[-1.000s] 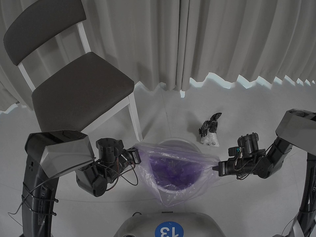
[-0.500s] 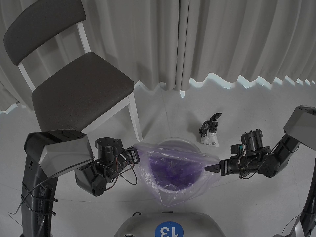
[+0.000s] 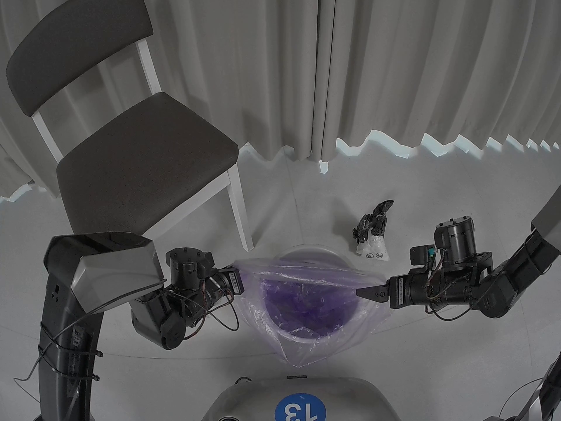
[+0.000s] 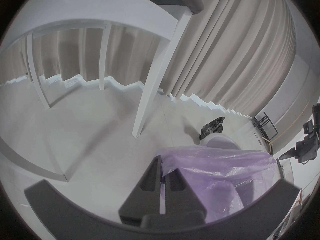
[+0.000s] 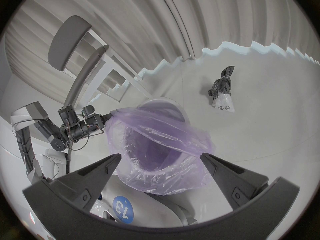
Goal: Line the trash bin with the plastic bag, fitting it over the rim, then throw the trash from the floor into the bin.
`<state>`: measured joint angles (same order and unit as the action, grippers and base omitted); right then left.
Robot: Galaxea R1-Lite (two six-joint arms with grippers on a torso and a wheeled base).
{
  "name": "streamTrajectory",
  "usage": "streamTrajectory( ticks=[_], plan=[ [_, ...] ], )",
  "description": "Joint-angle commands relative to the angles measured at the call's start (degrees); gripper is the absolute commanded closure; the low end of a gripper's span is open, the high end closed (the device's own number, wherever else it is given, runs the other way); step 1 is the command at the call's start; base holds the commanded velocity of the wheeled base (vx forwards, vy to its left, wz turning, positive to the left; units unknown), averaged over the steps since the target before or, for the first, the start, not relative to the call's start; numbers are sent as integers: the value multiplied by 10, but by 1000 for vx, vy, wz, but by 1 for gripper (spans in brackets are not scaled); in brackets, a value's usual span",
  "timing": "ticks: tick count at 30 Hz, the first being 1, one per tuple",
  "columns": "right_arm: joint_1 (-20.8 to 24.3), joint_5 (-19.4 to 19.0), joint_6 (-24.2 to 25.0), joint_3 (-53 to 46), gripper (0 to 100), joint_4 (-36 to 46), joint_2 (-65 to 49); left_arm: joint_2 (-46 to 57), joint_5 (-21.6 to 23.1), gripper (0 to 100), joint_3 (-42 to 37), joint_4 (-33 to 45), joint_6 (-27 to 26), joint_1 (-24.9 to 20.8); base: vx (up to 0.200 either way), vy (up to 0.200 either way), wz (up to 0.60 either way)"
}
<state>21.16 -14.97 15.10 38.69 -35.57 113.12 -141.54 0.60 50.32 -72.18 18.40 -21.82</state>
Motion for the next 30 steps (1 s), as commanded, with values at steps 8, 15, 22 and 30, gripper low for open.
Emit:
streamTrajectory(
  ticks=[8,15,22,30],
  plan=[
    [5,1,0,-1,0,-2,-7,-29,0,0,12,-6,-2,6,0,0,0],
    [5,1,0,-1,0,-4,-7,-22,1,0,12,-6,-1,11,0,0,0],
    [5,1,0,-2,0,-4,-10,26,2,0,0,-2,-2,29,0,0,0],
    [5,1,-3,-3,0,-4,-11,72,38,0,-34,1,-7,49,0,0,0]
  ],
)
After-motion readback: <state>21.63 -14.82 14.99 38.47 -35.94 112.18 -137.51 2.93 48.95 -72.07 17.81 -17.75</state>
